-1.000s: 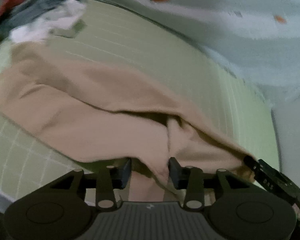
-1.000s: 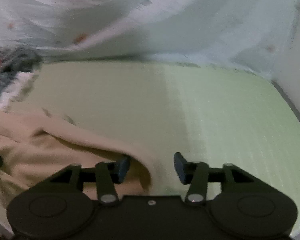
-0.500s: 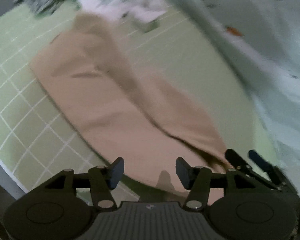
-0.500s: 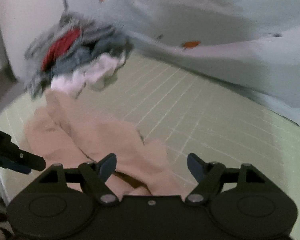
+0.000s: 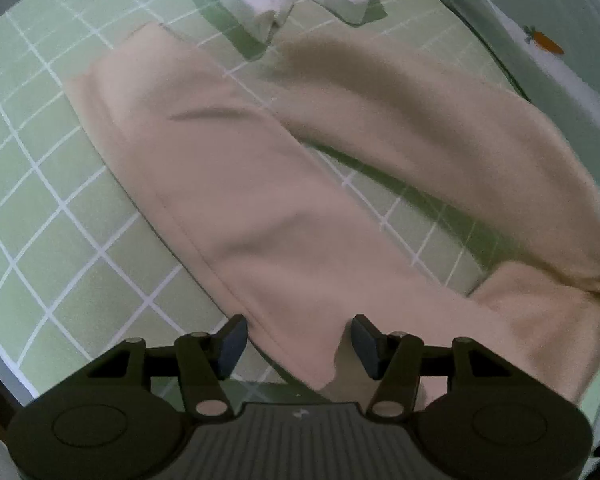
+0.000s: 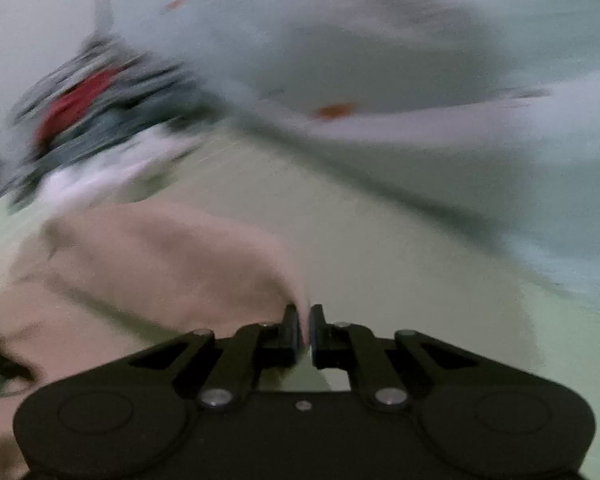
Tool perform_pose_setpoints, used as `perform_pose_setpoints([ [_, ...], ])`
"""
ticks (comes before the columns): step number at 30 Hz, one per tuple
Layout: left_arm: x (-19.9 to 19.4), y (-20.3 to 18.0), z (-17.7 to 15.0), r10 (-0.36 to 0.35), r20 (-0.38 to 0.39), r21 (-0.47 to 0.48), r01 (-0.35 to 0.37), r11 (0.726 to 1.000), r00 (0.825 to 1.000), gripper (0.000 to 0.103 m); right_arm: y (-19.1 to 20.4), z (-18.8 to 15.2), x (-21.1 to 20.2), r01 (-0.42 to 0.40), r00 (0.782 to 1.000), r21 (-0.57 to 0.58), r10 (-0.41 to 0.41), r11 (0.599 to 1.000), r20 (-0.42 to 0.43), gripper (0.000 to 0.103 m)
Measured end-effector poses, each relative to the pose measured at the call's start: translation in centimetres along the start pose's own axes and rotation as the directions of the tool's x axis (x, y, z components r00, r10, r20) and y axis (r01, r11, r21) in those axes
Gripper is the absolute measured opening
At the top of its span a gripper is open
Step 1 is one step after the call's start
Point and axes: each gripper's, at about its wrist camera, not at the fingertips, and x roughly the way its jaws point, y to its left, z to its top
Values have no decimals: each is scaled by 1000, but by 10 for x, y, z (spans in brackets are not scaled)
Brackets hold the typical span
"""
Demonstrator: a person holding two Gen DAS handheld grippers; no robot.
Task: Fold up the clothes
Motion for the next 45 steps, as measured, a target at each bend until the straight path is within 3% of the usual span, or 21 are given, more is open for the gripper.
perform_pose_setpoints([
  [3, 4, -12, 1, 27, 0, 20, -27, 999, 1000, 58, -64, -13, -19, 211, 977, 112, -213, 971, 11, 6],
  [5, 8, -16, 6, 44, -5, 38, -44, 998, 999, 58, -103, -32, -24, 318, 948, 212, -313, 924, -57, 7],
  [8, 14, -25, 8, 66, -8, 66, -65, 996, 998, 58, -150, -70, -31, 444, 895, 343, -391, 828, -214, 14],
  [11, 18, -32, 11, 67, -11, 69, -66, 995, 998, 58, -164, -105, -38, 498, 862, 422, -382, 757, -333, 33],
  [13, 18, -32, 12, 52, -12, 63, -51, 997, 999, 58, -163, -119, -45, 502, 862, 487, -362, 715, -356, 47],
  [16, 16, -39, 14, 10, -2, 71, -10, 997, 1000, 60, -167, -132, -59, 434, 901, 634, -291, 640, -323, 48],
  [18, 11, -50, 14, -29, 18, 118, 27, 993, 999, 60, -161, -131, -65, 415, 909, 681, -290, 603, -298, 53],
  [19, 8, -58, 14, -50, 28, 151, 45, 987, 998, 61, -155, -127, -65, 413, 910, 682, -305, 603, -282, 61],
  [20, 5, -68, 15, -71, 35, 194, 63, 979, 997, 65, -151, -122, -65, 399, 915, 670, -317, 626, -249, 67],
  [21, 2, -77, 16, -91, 42, 237, 78, 968, 995, 69, -147, -116, -66, 383, 921, 653, -327, 653, -213, 80],
  [22, 1, -88, 18, -109, 48, 283, 91, 955, 993, 72, -139, -109, -66, 372, 924, 629, -336, 683, -182, 85],
  [26, 4, -135, 22, -154, 49, 459, 115, 881, 987, 79, -113, -81, -48, 324, 944, 491, -308, 809, -115, 87],
  [29, 4, -167, 20, -170, 25, 571, 126, 811, 985, 81, -103, -67, -11, 279, 959, 363, -241, 889, -147, 87],
  [31, 16, -197, 27, -155, 5, 651, 114, 750, 988, 82, -101, -61, 14, 238, 966, 300, -194, 924, -168, 87],
  [35, 50, -252, 29, -104, 63, 813, 9, 583, 993, 82, -93, -54, 54, 128, 973, 222, -80, 967, -215, 87],
  [38, 72, -270, 16, -91, 45, 883, 2, 469, 995, 83, -90, -50, 84, 88, 966, 168, -43, 982, -254, 86],
  [41, 97, -288, 12, -82, -1, 888, 39, 458, 997, 83, -93, -51, 101, 113, 950, 165, -58, 980, -307, 71],
  [45, 119, -288, 11, -76, -33, 842, 69, 535, 997, 81, -112, -58, 105, 145, 950, 279, -55, 949, -308, 25],
])
